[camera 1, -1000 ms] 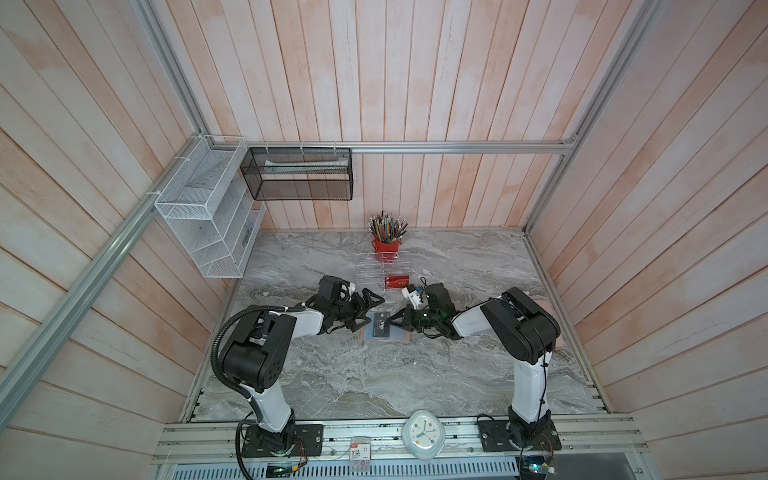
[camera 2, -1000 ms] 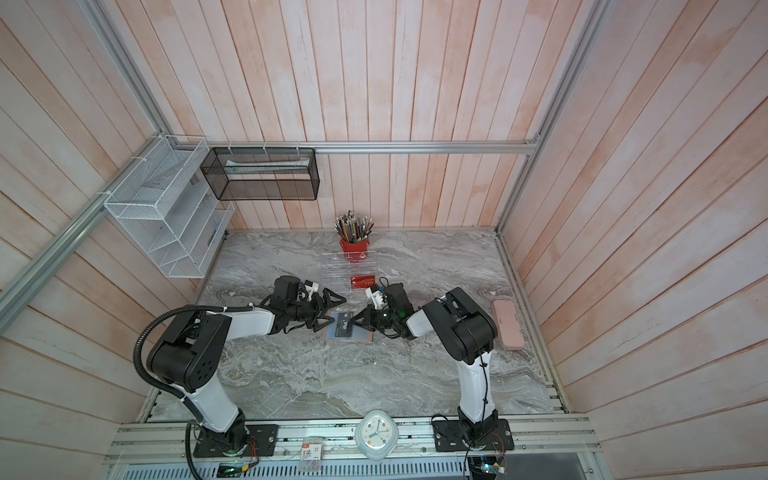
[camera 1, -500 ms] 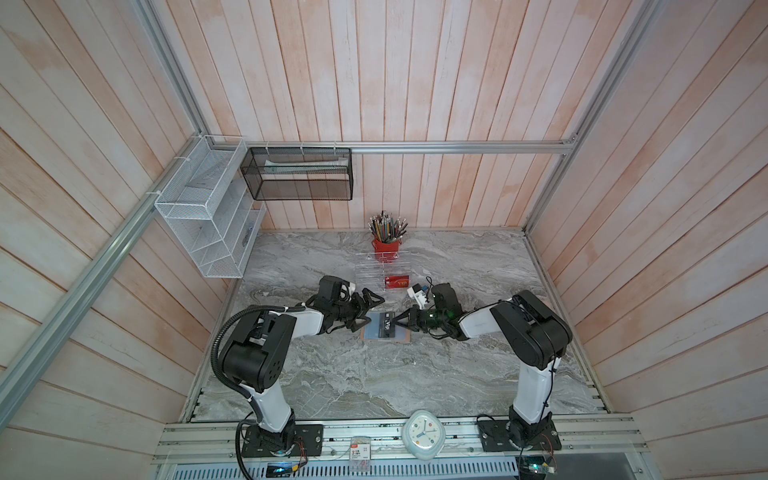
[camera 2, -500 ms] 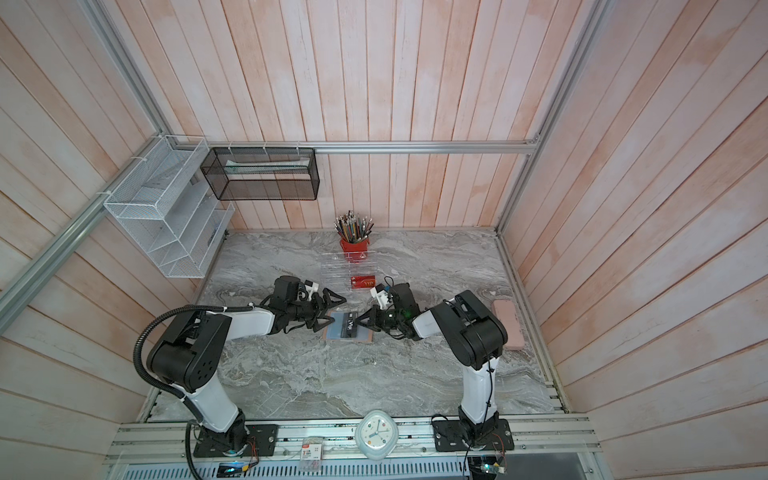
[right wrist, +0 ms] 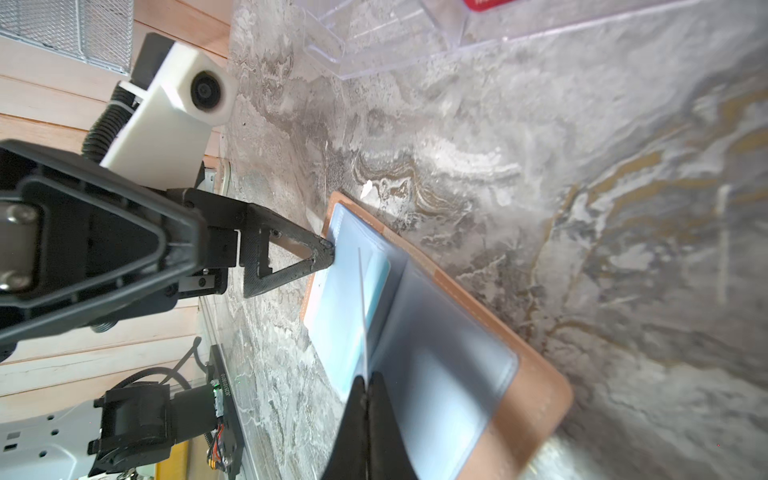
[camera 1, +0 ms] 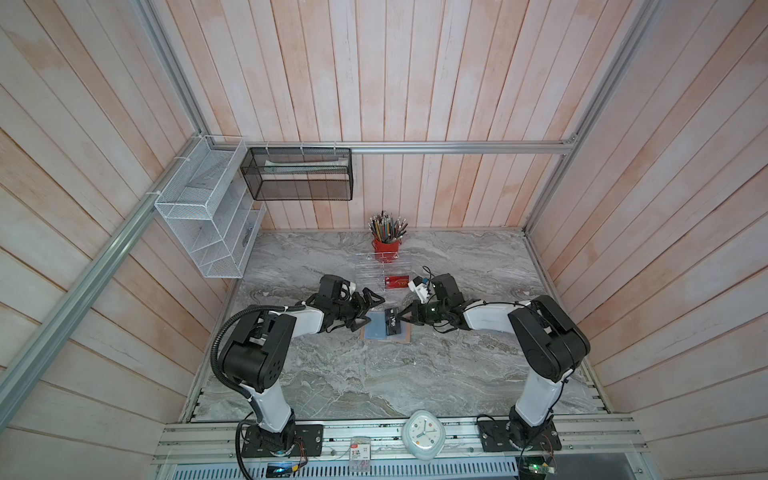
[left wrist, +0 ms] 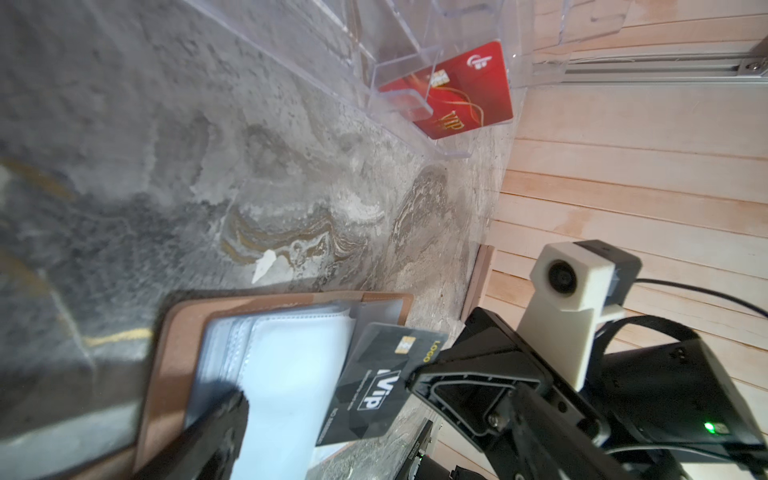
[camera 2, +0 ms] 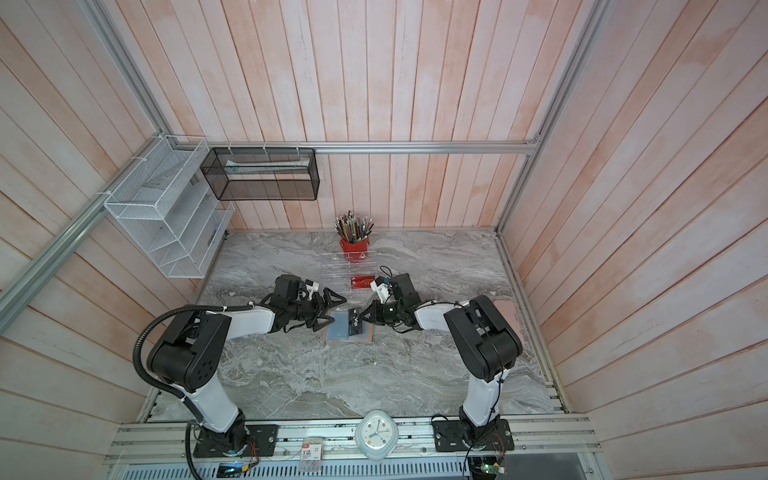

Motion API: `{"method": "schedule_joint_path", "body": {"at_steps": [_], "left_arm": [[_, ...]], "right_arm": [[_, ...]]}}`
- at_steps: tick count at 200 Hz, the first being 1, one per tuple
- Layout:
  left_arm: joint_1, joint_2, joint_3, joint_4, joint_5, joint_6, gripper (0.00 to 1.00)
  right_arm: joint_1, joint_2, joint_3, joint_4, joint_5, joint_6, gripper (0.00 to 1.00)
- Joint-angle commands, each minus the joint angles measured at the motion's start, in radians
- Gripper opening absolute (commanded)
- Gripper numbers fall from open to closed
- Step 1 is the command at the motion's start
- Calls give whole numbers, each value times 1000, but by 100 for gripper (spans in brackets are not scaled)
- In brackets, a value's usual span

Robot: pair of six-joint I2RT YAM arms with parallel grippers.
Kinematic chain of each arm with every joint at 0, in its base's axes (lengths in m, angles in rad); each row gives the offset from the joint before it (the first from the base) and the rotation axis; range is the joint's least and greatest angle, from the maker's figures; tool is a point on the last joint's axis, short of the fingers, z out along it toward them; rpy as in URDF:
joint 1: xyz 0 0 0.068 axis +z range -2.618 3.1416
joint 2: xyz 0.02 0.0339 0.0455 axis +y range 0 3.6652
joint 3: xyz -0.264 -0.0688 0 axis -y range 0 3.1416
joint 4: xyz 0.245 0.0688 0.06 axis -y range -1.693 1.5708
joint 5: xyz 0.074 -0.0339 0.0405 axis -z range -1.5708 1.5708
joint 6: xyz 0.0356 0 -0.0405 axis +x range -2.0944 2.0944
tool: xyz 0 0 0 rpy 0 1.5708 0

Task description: Take the credit cards out of the card holder

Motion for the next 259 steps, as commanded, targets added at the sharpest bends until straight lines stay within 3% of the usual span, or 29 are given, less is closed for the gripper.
{"method": "schedule_joint_path", "body": {"at_steps": [1,80,143,189,230,259], "left_arm": [[5,-3,28,-90,-23,48,100],[5,-65,100,-224,-32,122,100],[16,-116,95,-265,-28,144,100],[34,-130,168,-386,-52,226,100],[34,-100,340,-570,-89,322,100],[36,-67,395,-610,-65,336,100]], "right_arm": [[-7,-35,50,-172,74,-102,0],[16,-75,317,-620,375,-340,0],[91,28,580,-878,666,-538,0],[127,67,692,-956,717,-590,0],[181,66,733,-988,686,-609,0],[215,44,706,-961,633,-608,0]]}}
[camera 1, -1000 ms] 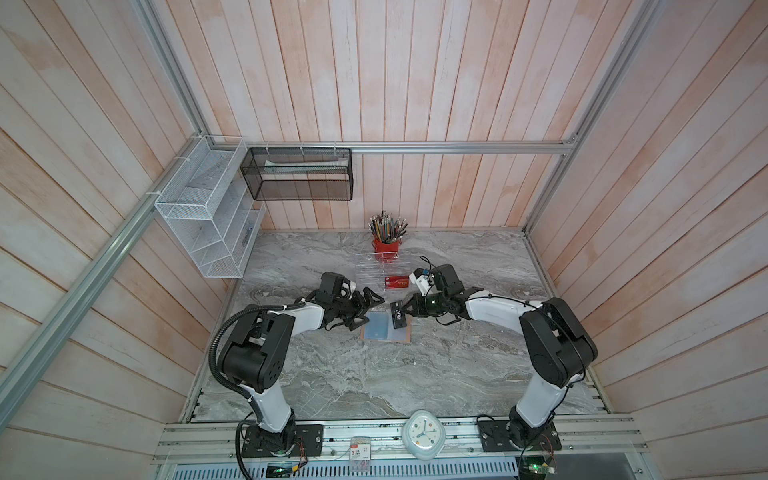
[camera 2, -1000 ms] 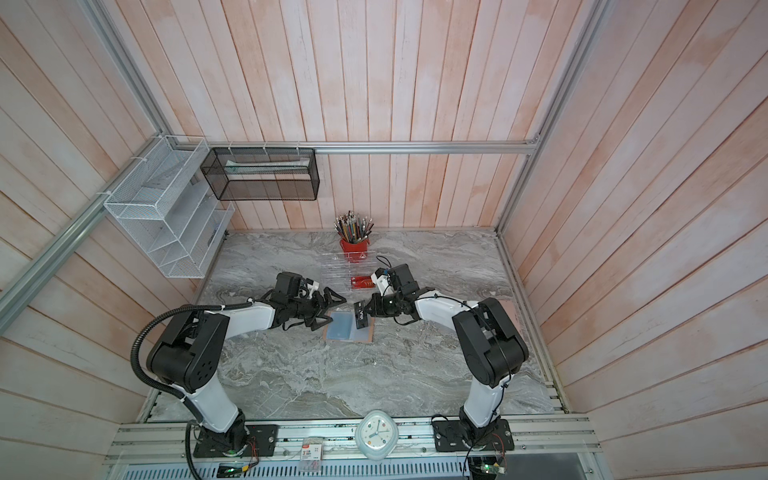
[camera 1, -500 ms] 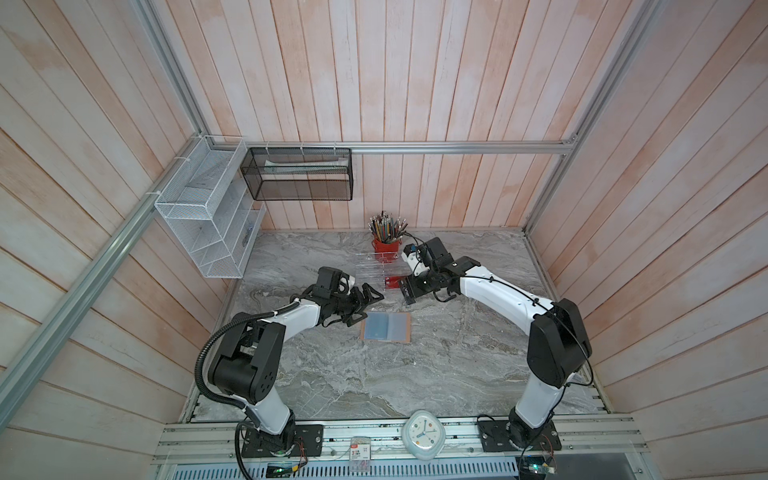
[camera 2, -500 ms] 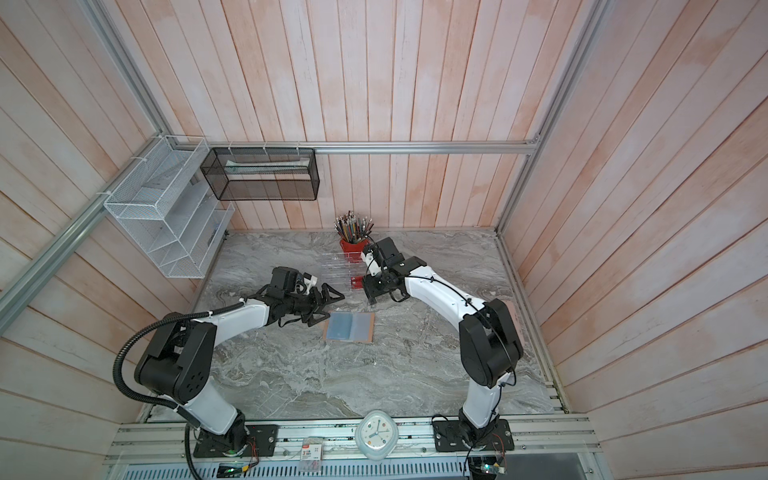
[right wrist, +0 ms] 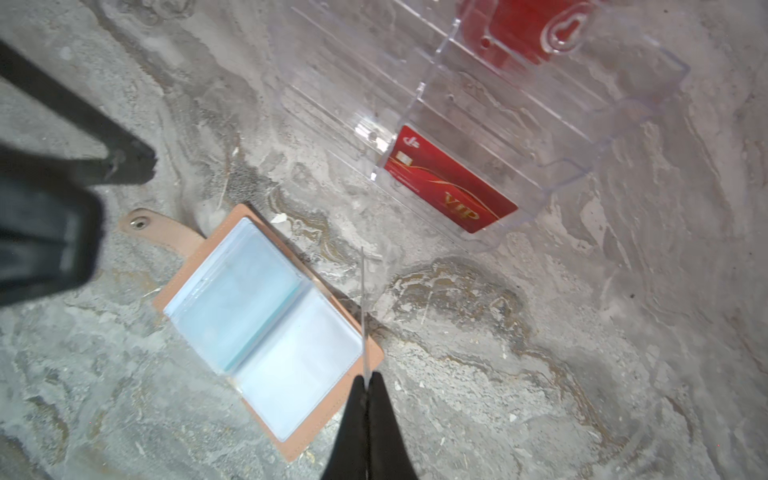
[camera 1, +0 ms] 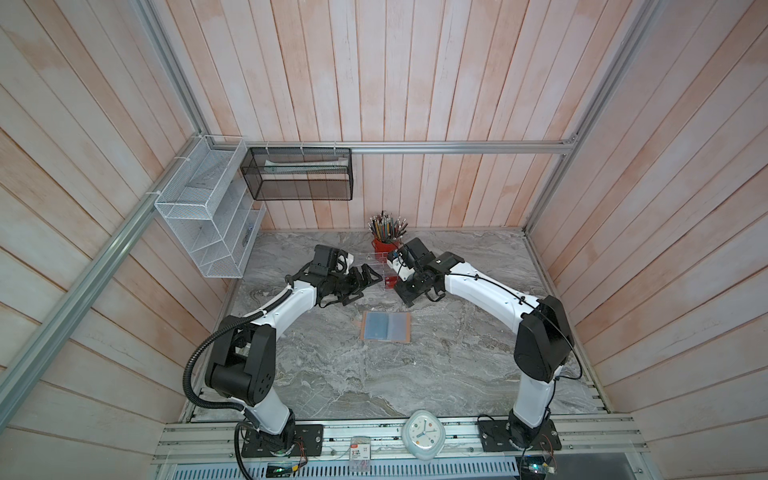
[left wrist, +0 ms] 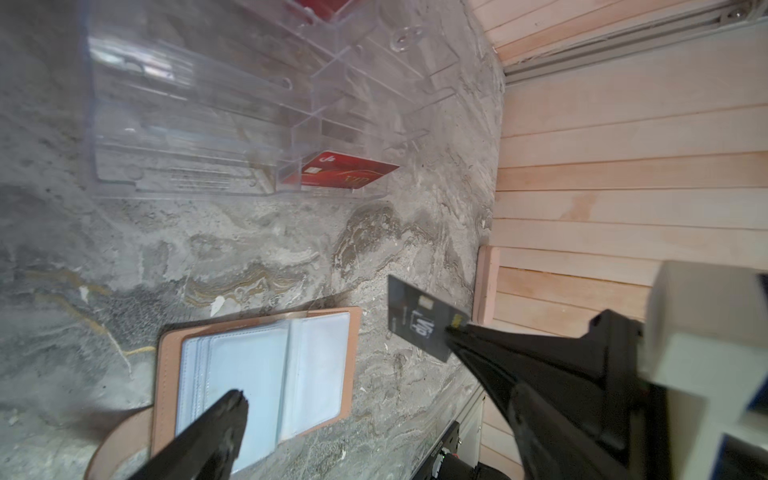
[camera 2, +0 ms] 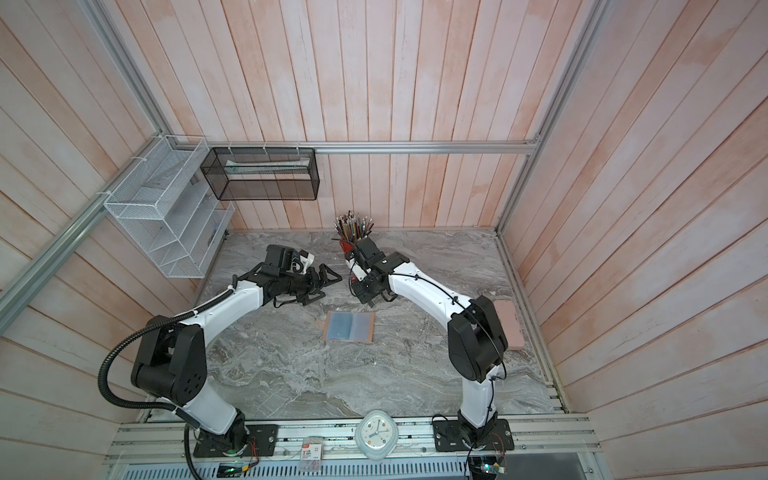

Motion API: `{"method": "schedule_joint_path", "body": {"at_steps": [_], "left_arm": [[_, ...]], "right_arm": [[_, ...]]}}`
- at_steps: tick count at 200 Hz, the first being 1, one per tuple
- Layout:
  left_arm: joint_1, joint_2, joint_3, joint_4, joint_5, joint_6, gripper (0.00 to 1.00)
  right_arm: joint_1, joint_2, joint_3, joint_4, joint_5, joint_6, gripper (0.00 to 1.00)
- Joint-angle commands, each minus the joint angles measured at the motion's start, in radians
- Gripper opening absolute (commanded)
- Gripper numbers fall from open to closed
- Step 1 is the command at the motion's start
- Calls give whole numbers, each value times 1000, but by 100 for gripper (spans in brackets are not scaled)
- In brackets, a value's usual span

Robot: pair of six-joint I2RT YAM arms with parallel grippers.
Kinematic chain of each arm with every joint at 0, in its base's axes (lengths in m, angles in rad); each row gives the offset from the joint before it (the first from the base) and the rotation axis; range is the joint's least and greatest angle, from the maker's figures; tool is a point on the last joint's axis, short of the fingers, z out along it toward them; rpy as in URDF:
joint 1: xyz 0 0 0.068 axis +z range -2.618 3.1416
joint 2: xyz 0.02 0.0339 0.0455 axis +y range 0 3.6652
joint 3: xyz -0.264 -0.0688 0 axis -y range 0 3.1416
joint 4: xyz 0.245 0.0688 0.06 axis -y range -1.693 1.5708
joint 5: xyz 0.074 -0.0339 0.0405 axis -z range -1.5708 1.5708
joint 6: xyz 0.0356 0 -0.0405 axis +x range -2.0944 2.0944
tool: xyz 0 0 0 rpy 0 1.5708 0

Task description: Take the credit cards out of the card holder

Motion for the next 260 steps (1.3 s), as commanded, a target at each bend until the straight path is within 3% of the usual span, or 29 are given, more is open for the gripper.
{"method": "schedule_joint_path", "body": {"at_steps": [1,63,111,145,165,230,260], "left_arm": [[4,36,40,-105,-1,60,100],[51,64,-6,-56,211,16,100],[73,27,-105,67,367,-154,100],[78,-1,-182,221,459,-391,100],[79,-11,-166,244,473,-473,100],[89,54,-65,66,480,-482,100],[102,66,-47,57,484,-518,100]], "right_arm": [[25,-17,-5,-21,-37,-17,0],[97,-88,-79,23,-45,-28,0],[132,-146,-145,79,86,-53,0],[145,-186,-207,139,159,-74,0],[157,-200,-232,178,215,-97,0],[257,-189,-229,259,452,-206,0],[277,-175,-229,274,499,-237,0]]}}
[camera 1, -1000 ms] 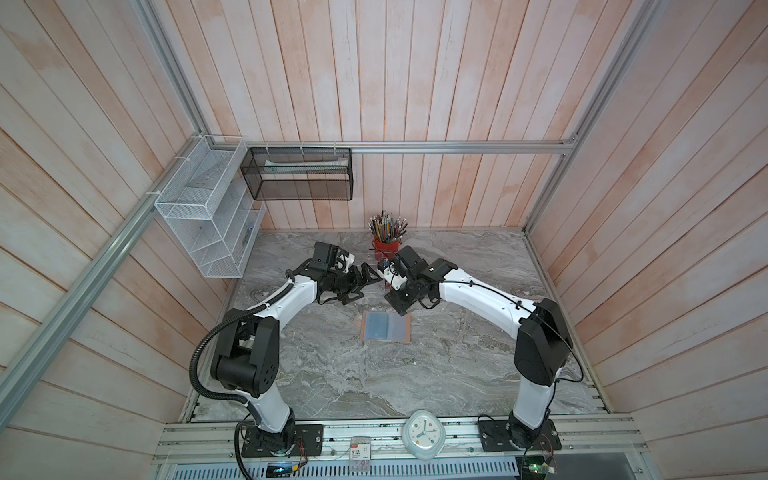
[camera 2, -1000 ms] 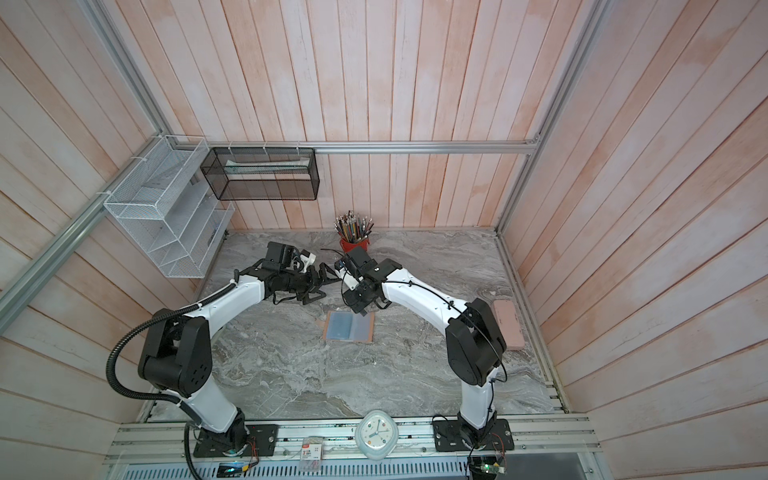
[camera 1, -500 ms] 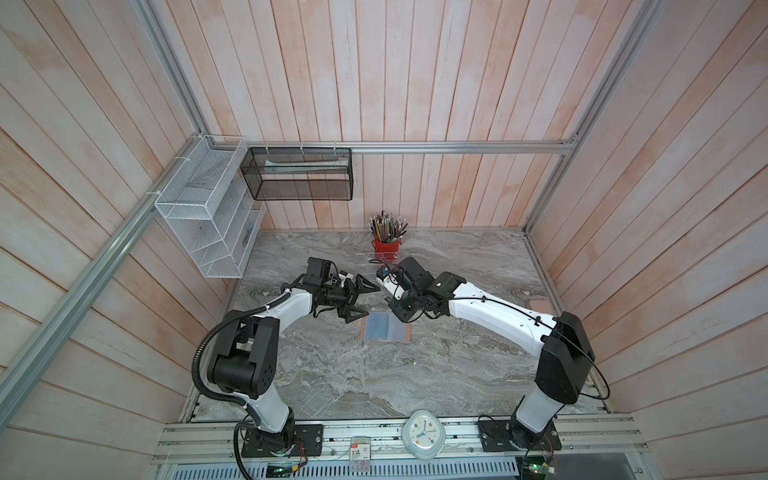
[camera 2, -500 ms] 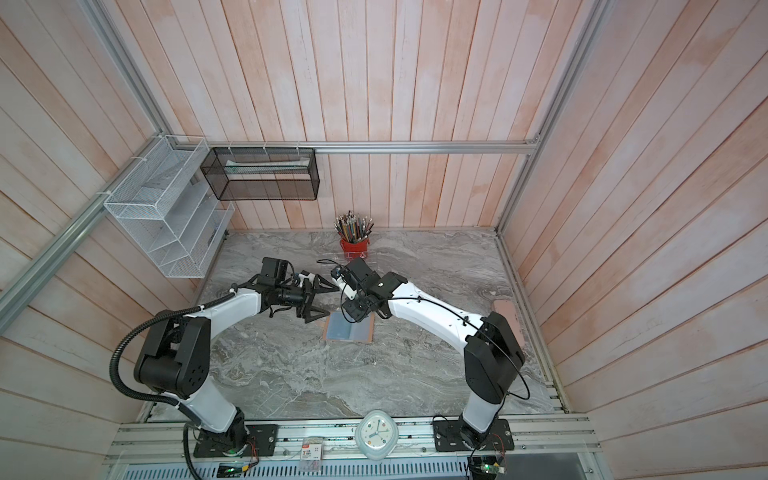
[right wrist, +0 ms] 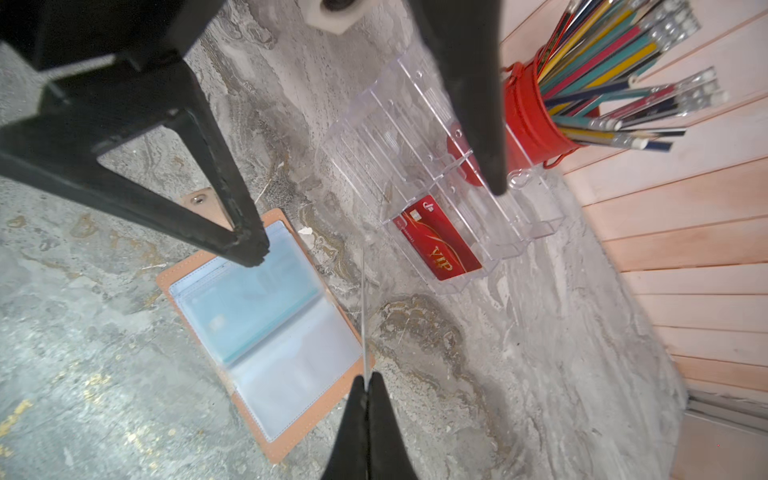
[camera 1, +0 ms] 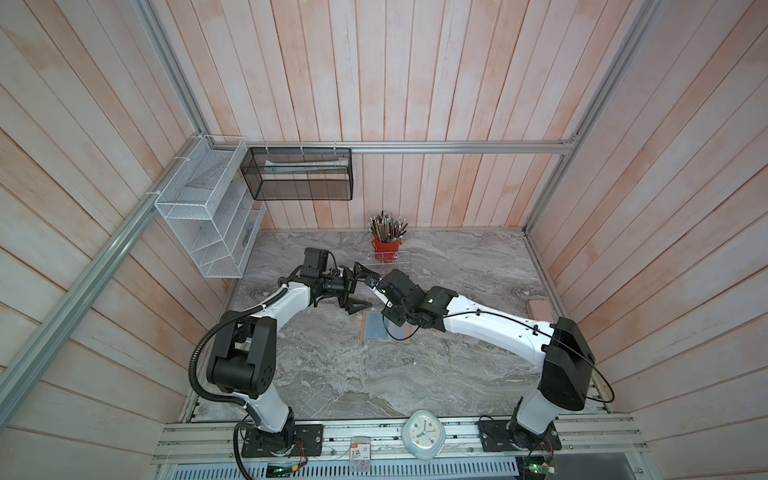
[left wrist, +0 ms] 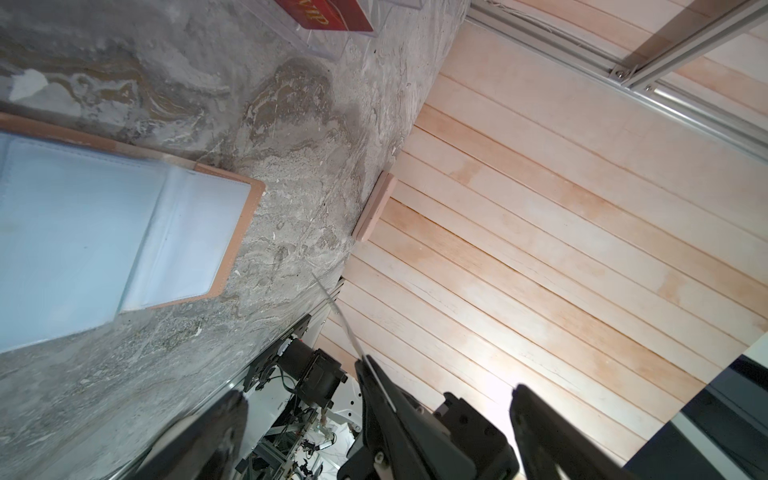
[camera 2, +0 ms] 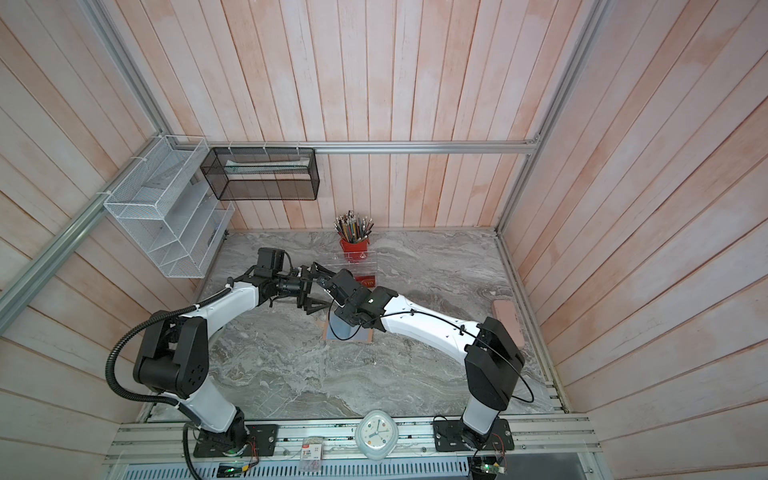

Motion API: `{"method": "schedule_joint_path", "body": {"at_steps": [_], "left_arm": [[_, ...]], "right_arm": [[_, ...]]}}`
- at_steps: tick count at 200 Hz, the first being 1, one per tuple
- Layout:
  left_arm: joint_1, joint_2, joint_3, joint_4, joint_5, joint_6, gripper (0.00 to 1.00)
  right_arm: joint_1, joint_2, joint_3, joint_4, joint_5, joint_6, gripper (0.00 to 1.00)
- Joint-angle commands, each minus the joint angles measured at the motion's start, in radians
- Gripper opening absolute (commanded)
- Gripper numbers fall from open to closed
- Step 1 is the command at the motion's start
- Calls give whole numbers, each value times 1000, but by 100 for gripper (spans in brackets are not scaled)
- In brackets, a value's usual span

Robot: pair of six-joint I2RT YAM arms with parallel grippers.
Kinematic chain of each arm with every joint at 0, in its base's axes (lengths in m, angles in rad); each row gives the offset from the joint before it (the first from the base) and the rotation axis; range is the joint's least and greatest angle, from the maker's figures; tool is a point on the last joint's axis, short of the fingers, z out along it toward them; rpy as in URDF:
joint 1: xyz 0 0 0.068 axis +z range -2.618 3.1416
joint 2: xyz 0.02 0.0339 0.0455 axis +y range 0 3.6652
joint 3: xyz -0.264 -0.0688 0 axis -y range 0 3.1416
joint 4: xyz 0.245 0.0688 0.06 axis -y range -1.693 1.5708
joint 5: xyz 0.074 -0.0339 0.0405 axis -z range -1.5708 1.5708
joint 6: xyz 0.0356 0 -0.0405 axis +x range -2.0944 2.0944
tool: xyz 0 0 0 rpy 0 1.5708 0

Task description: Take the credit cards out of the card holder

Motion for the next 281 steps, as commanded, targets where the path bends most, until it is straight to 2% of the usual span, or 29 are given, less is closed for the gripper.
{"method": "schedule_joint_path", "body": {"at_steps": [1,29,64,84,116,150,170,187,202,220,237,281], "left_arm": [[12,23,23,-42,20,-35,100],[15,10,17,-43,12,-56,100],[15,-24,-38,94,8,-174,93],[15,-18,-29,92,7,-177,87],[13,-11,-31,57,-7,-154,86],[-4,0,-21,45,-16,-159,81],[-7,5,-19,65,-17,-174,74],[-13,9,-21,84,-12,-186,73],[-18,9,-27,99,-11,-194,65],[-21,11,-34,97,-8,-189,63],[-21,15,-31,84,-10,-176,48],[-40,34,-20,78,-20,-171,48]], "right_arm": [[11,6,1,33,101,-44,0],[33,-23,-52,111,164,-86,0],[34,-39,-112,172,181,-121,0],[44,-36,-136,197,200,-137,0],[58,-37,-141,215,203,-149,0],[79,-32,-133,234,224,-168,0],[84,-35,-129,241,220,-166,0],[86,-21,-122,232,225,-168,0],[89,-15,-122,235,230,-171,0],[91,-15,-115,234,226,-166,0],[95,-11,-110,235,226,-165,0],[98,5,-101,235,232,-173,0]]}}
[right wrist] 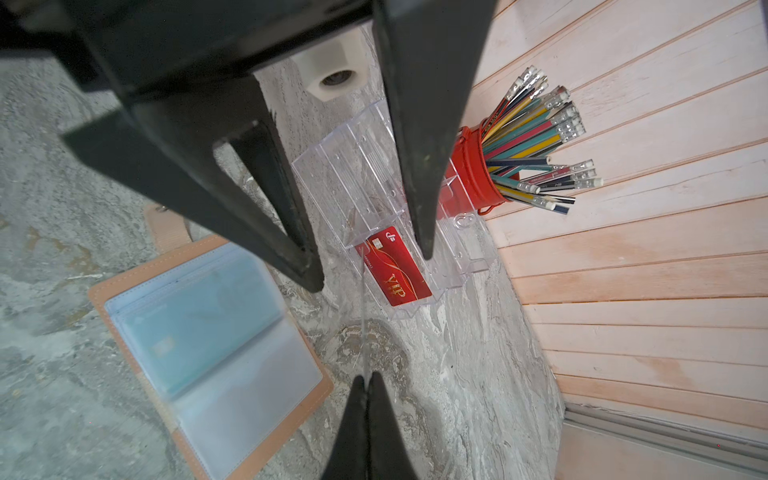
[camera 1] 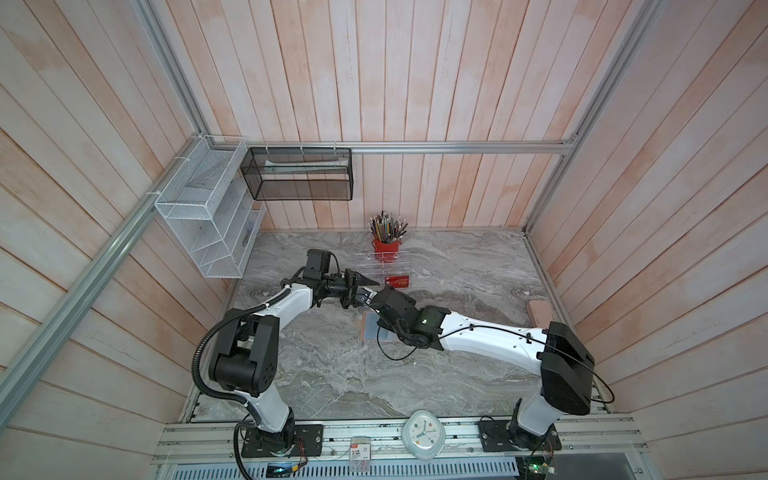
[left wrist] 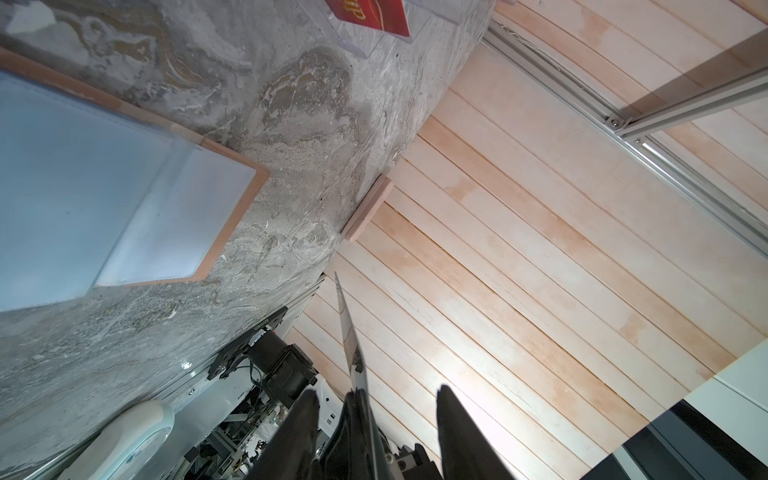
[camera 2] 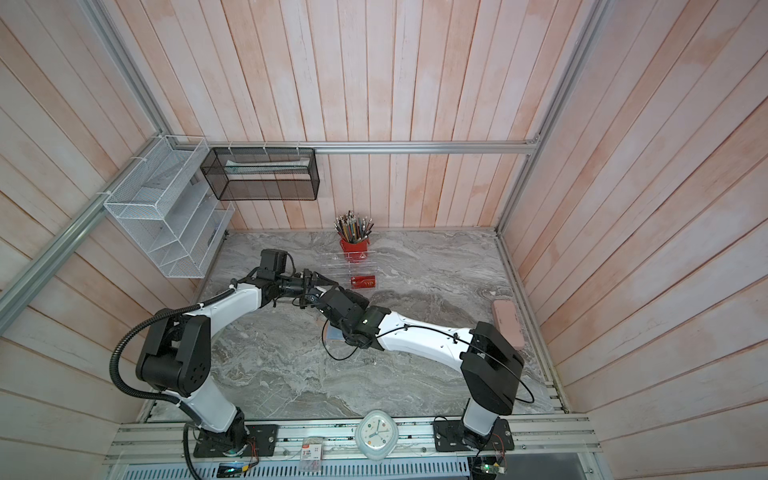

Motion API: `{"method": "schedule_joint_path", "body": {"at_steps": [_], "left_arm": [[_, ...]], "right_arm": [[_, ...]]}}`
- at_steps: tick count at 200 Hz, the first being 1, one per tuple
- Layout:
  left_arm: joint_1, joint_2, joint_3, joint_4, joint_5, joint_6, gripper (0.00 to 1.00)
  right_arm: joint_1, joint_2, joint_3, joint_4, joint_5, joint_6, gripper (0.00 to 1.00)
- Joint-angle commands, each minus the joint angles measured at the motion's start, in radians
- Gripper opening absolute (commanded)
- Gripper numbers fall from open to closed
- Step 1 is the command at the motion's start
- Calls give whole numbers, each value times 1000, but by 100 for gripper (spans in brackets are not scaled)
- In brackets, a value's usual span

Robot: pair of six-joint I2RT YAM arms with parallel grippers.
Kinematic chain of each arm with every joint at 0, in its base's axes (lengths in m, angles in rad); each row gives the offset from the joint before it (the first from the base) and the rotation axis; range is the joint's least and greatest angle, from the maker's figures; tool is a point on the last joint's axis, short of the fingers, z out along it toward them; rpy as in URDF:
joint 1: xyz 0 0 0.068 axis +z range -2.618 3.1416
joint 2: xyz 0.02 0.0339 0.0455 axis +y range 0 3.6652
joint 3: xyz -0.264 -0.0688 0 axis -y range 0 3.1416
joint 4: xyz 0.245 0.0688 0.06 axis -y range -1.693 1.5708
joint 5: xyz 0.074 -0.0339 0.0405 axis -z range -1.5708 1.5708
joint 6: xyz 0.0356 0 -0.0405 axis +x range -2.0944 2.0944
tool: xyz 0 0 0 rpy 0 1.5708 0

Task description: Take the credit cards out of the card holder

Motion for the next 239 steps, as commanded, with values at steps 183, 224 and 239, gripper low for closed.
{"method": "schedule_joint_path", "body": {"at_steps": [183,224,239], "left_arm": [[-31,56,27,6,-12,20,24],[-31,63,21,9,-13,26,15],[-30,65,21,11,-11,26,9]], "right_arm": [[6,60,20,21,34,-37,0],[7,41,10,21,26,-32,0],[6,37,5,21,25,-31,0]]}}
